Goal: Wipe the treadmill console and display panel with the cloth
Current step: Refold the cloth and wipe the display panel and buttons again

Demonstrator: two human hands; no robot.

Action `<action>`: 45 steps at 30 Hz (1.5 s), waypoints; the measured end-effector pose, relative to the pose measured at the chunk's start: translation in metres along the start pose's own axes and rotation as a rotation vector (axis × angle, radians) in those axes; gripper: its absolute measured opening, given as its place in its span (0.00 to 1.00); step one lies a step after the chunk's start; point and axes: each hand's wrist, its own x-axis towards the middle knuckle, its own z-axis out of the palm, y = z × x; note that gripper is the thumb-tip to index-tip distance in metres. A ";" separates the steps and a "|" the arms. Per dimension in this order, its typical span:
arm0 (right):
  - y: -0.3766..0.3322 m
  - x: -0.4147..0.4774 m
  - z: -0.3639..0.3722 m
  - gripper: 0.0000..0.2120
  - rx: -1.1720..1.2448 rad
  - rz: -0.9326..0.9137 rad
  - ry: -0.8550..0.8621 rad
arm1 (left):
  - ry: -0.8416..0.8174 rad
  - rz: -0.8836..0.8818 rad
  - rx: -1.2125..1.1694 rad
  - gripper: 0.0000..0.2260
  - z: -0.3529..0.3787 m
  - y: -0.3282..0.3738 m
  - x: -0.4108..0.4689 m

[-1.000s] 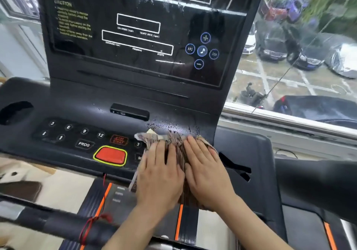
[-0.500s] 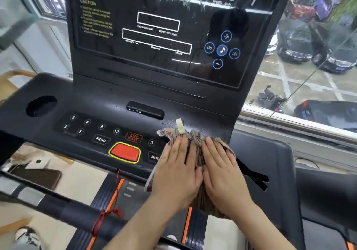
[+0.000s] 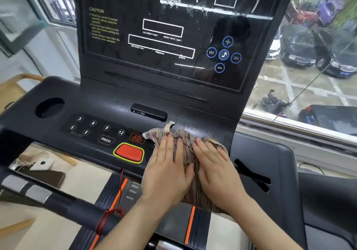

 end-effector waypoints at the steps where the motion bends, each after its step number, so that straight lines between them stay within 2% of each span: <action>1: 0.000 0.004 0.000 0.27 -0.010 -0.012 -0.009 | 0.017 -0.001 0.001 0.31 -0.001 -0.005 -0.003; 4: -0.006 0.030 0.000 0.28 -0.082 -0.046 -0.034 | 0.047 -0.026 0.007 0.30 -0.001 -0.014 -0.001; 11: -0.068 0.080 0.027 0.28 -0.079 -0.098 -0.052 | 0.052 -0.233 0.081 0.33 -0.011 -0.080 0.007; 14: -0.074 0.082 0.024 0.29 -0.039 -0.111 -0.070 | 0.050 -0.230 0.063 0.31 -0.008 -0.083 0.009; 17: -0.059 0.065 0.010 0.27 0.016 -0.165 -0.074 | 0.028 -0.145 0.017 0.29 -0.008 -0.064 0.011; 20: -0.022 0.053 0.000 0.25 0.042 -0.094 0.033 | 0.040 0.009 -0.050 0.28 -0.006 -0.030 0.013; 23: 0.011 0.063 -0.014 0.23 -0.075 -0.052 0.113 | 0.048 0.153 -0.121 0.27 -0.001 -0.005 0.019; 27: 0.025 0.067 -0.020 0.21 -0.156 -0.136 0.157 | 0.082 0.083 -0.167 0.28 0.000 0.004 0.031; 29: 0.027 0.061 -0.014 0.22 -0.117 -0.116 0.199 | 0.088 0.051 -0.192 0.31 0.001 0.009 0.039; 34: 0.040 0.043 -0.024 0.13 0.075 0.029 0.548 | 0.099 0.059 -0.265 0.33 0.000 0.016 0.061; 37: 0.036 0.059 -0.047 0.09 0.116 0.058 0.708 | 0.139 0.097 -0.413 0.33 -0.004 0.018 0.067; 41: 0.022 0.091 -0.056 0.07 0.119 0.080 0.661 | 0.176 0.083 -0.533 0.30 -0.013 0.021 0.075; 45: 0.012 0.101 -0.049 0.13 0.051 0.035 0.685 | 0.168 0.047 -0.449 0.29 -0.017 0.017 0.079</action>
